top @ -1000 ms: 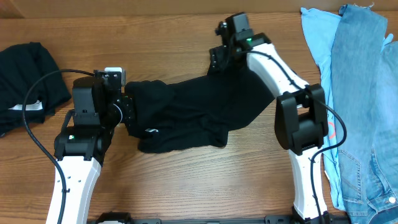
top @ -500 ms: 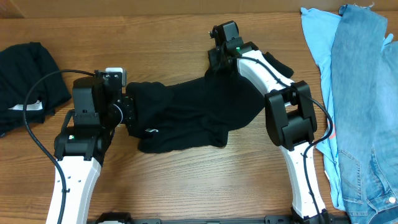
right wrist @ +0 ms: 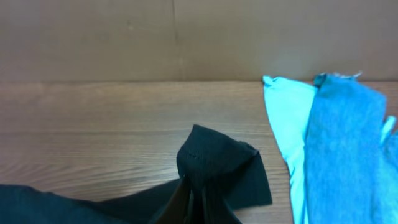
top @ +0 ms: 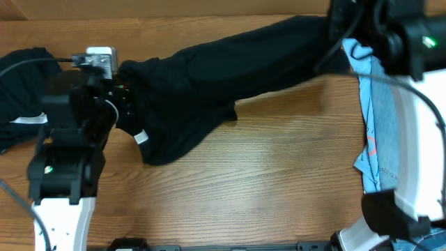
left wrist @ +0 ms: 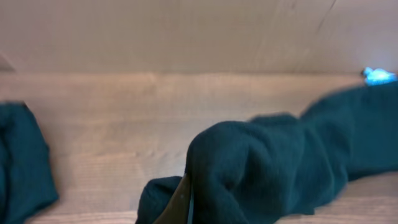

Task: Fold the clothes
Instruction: 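Lift the shirt with both grippers and stretch it apart, then lay the stretched shirt flat on the table and release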

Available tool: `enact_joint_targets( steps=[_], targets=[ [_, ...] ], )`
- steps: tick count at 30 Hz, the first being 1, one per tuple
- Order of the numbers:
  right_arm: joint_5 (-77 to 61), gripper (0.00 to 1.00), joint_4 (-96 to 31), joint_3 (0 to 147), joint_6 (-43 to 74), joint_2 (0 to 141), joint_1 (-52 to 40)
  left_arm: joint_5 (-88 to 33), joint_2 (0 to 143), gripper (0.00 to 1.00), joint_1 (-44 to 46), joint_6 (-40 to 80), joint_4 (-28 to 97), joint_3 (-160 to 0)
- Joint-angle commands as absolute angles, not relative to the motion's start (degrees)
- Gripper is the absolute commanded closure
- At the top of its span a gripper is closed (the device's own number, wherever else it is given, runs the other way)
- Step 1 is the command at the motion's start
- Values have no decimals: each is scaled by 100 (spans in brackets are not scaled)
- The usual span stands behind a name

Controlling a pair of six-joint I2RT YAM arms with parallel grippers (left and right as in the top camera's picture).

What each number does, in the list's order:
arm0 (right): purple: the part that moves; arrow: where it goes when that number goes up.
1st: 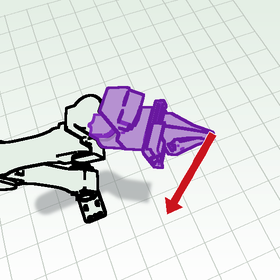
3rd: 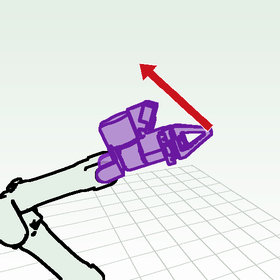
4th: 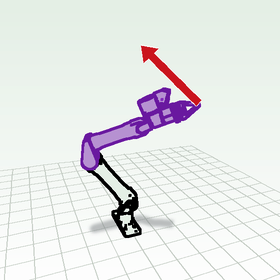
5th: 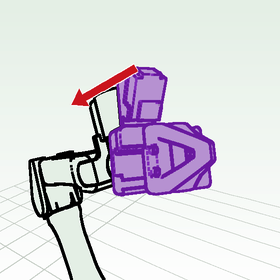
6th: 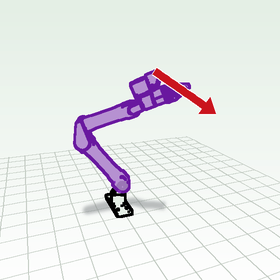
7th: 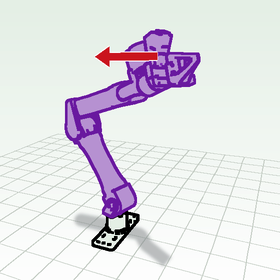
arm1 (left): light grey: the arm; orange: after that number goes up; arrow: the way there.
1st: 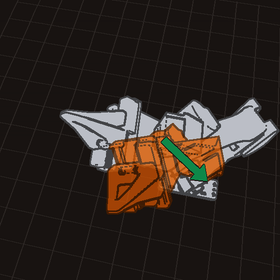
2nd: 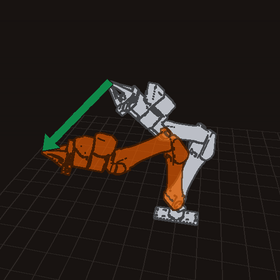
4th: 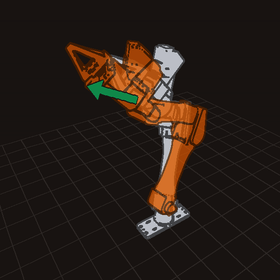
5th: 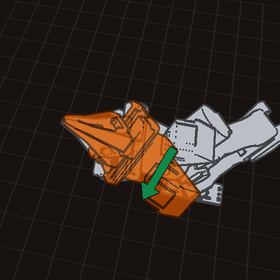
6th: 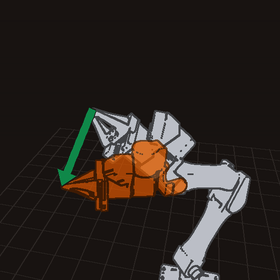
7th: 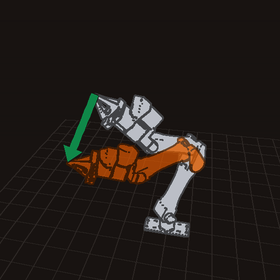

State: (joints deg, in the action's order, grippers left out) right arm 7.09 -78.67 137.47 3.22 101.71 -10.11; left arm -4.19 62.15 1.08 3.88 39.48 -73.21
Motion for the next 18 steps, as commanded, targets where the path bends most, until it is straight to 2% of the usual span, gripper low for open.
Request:
enact_joint_targets(
  steps=[1,5,10,14,18],
  targets=[
    [972,96,-8392,13775,609,9487,-1000,-58,5839,96,64,279,4534,-8211],
    [1070,96,-9070,13775,847,8593,-1000,198,5288,96,64,298,5076,-8836],
    [1245,96,-9076,13775,972,7660,-1000,644,4737,96,64,429,5400,-9242],
    [1291,95,-9089,13764,1024,7804,-1000,993,4823,95,64,644,5325,-9240],
    [1288,96,-9078,13764,1035,8735,-1000,989,5502,96,64,644,5124,-9236]
  ],
)
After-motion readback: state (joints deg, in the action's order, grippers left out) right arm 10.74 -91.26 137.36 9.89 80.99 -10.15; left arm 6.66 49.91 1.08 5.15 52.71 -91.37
